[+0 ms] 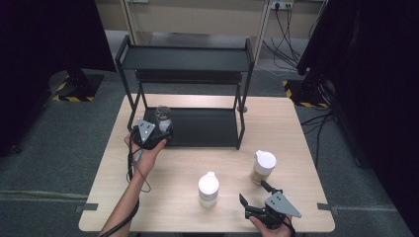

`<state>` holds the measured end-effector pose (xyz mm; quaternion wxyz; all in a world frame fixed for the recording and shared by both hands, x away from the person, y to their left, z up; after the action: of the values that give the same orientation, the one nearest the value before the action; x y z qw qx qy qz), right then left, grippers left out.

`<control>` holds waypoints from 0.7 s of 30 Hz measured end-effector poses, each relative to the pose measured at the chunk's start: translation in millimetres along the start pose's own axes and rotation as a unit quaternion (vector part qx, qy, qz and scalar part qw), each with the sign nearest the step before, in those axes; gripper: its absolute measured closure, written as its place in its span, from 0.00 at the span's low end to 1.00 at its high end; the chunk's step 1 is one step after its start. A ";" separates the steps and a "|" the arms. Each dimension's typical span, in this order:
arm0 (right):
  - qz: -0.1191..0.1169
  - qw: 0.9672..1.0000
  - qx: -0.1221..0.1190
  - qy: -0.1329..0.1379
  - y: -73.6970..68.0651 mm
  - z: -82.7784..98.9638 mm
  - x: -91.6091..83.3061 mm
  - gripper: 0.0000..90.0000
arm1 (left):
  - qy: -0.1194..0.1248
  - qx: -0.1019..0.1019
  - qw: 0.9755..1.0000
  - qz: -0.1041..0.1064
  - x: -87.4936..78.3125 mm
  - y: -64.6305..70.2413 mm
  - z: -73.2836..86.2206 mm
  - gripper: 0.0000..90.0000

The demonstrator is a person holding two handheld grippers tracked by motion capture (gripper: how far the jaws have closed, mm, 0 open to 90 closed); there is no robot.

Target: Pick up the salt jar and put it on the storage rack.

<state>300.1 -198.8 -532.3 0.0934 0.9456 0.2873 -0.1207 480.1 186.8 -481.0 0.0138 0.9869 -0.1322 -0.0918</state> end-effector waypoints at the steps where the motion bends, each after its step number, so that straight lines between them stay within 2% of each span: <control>1: 0.000 1.000 0.000 0.000 0.0 0.0 0.0 0.10 | 0.001 0.000 1.000 0.001 -1.3 0.8 1.0 0.16; 21: 0.001 1.000 -0.001 0.000 -0.2 0.0 -0.2 0.10 | 0.010 0.000 1.000 0.012 -22.4 4.9 7.8 0.15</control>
<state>299.9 -198.7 -532.2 0.0940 0.9459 0.2863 -0.1200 456.1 187.9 -484.4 0.0164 0.9861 -0.1437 -0.0816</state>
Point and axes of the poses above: each handheld gripper's, and its own axes: x roughly forward along the jaws, z roughly out of its underside, y roughly to its right, the point moved 3 cm from there along x, roughly forward along the jaws, and after that the axes turned 6 degrees about -x, right-handed, at the moved point
